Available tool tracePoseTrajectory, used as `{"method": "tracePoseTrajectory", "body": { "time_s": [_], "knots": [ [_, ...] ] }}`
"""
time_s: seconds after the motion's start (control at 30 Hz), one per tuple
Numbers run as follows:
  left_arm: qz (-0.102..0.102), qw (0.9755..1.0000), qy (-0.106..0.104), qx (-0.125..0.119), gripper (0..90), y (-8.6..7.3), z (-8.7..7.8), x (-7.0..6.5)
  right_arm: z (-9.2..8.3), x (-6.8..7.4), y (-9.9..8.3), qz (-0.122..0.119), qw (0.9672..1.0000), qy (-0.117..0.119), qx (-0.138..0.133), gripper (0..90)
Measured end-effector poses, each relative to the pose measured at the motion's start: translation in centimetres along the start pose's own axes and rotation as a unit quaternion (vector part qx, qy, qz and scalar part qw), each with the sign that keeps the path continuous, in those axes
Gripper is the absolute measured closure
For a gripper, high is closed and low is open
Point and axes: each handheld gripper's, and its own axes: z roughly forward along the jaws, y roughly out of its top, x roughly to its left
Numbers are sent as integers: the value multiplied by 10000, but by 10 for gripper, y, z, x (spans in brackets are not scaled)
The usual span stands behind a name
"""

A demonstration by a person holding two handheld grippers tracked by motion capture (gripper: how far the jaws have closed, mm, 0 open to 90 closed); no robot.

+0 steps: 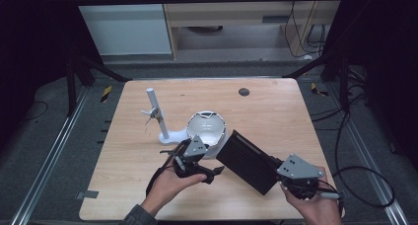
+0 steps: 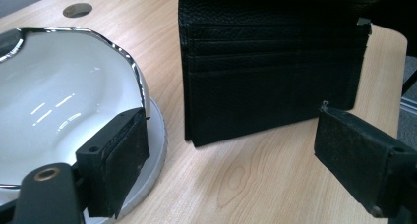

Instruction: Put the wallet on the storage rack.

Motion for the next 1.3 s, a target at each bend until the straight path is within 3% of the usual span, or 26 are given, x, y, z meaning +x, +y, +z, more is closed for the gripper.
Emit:
{"method": "tracePoseTrajectory", "body": {
  "time_s": [0.07, 0.27, 0.4, 0.53, 0.73, 0.87, 0.93, 1.0, 1.07, 1.3],
  "knots": [
    [11, 10000, -15, -5, 121, 1, -4, 3, -5, 1, 6, -25, 9998, 73, -188, 851],
    [-67, 9999, -103, -60, 114, 4, -9, 8, -8, 4, 14, -80, 9991, 188, -384, 851],
    [0, 9998, -196, 5, 110, 7, -8, 10, -10, 6, 18, -31, 9978, 345, -557, 851],
    [27, 9993, -366, 33, 109, 11, -3, 12, -11, 7, 20, -54, 9970, 411, -646, 851],
    [-136, 9976, -674, -9, 108, 17, 7, 17, -16, 7, 26, -87, 9954, 511, -803, 851],
    [-94, 9964, -842, 70, 127, 19, 10, 18, -18, 6, 28, -97, 9949, 526, -856, 851],
    [-134, 9952, -970, 40, 178, 19, 10, 19, -18, 5, 28, -101, 9947, 526, -876, 851],
    [-140, 9940, -1081, 11, 288, 19, 8, 19, -18, 5, 27, -109, 9945, 538, -892, 850],
    [-175, 9943, -1051, 11, 447, 20, 3, 20, -16, 5, 25, -120, 9945, 565, -871, 850],
    [-125, 9942, -1052, -161, 786, 23, -13, 19, -6, 4, 6, -248, 9954, 607, -692, 833]
  ]
}}
